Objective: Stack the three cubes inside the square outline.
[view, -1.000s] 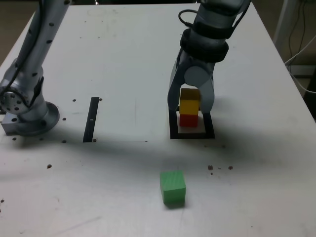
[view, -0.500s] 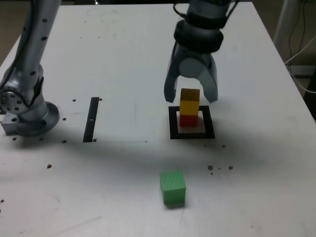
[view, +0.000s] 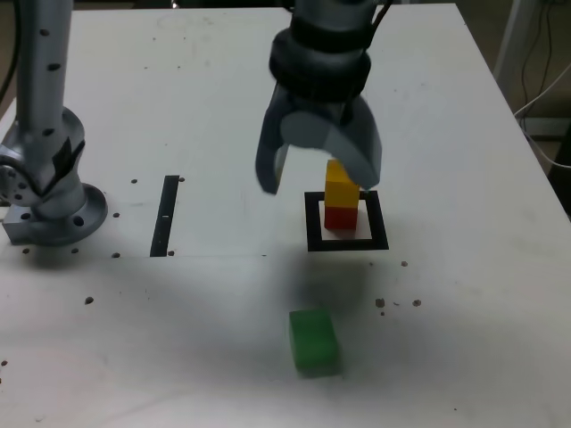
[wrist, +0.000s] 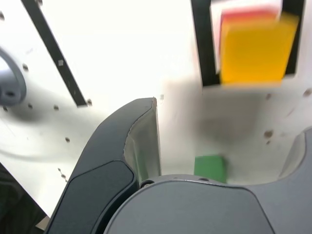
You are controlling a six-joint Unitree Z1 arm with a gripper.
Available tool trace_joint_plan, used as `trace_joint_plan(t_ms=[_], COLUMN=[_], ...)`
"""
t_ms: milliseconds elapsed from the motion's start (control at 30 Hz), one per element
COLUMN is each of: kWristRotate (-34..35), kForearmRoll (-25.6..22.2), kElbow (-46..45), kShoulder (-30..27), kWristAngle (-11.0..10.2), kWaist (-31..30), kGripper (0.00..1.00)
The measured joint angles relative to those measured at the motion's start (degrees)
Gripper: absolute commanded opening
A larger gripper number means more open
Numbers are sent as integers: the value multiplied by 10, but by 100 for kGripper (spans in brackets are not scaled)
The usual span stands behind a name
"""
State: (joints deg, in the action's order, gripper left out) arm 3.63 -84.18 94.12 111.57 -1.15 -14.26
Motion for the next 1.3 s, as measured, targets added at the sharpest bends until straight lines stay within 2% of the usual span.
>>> trace_joint_plan(t_ms=[167,333,467,633,767,1067,1300], kWristRotate=[58,123,187,226,234,215,189], kForearmRoll=[-1,-1,0,1,10,29,29], kElbow=[-1,1,-2,5,19,42,59], kShoulder=[-4,-1,14,36,60,113,149], kWristAngle=[13,35,56,74,87,100,115], kWaist=[-62,-114,-155,-181,-193,-194,-178], kGripper=[100,100,100,100,100,99,93])
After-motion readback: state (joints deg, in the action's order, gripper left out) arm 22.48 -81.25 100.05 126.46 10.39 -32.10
